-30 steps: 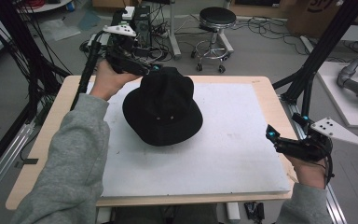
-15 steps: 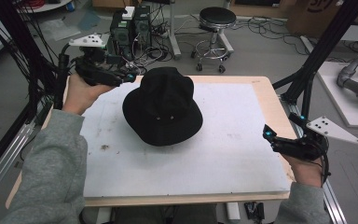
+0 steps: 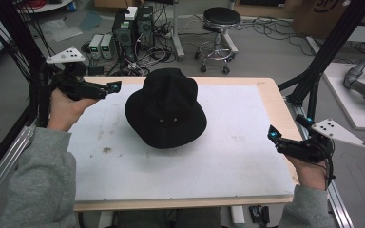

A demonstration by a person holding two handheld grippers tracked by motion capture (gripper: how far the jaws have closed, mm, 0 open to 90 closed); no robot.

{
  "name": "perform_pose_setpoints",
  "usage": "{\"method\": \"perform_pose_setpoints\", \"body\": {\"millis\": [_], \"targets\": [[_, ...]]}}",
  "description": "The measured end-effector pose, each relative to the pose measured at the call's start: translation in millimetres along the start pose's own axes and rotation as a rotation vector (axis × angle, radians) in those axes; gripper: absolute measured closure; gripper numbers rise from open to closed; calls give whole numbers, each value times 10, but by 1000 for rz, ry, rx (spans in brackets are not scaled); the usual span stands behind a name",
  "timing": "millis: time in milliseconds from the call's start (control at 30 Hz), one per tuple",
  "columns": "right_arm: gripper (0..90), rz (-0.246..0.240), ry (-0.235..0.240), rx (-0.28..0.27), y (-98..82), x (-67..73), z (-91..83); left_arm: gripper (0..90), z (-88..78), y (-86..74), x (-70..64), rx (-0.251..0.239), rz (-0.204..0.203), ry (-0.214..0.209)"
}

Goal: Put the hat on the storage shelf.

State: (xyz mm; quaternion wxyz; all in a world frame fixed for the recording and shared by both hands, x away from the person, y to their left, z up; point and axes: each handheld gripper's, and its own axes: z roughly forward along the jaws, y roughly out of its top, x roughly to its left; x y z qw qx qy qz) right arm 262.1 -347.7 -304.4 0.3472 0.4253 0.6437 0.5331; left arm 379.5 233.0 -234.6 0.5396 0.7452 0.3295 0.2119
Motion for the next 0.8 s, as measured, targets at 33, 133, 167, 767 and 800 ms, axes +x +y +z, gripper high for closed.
{"method": "perform_pose_setpoints", "body": {"millis": [33,133,167,767,800], "targets": [[13,2,-1,1,-3,1,4,84,-12,-23,0,-4,-6,3],[13,-1,-1,4,-9,10,22,84,-53,-104,0,0,-6,29],[13,-4,0,5,-13,14,31,84,-65,-129,1,0,-10,32],[13,23,-10,24,-87,40,102,85,-374,-559,-30,-39,-81,147],[13,28,-18,25,-98,37,111,84,-391,-585,-37,-43,-83,158]]}}
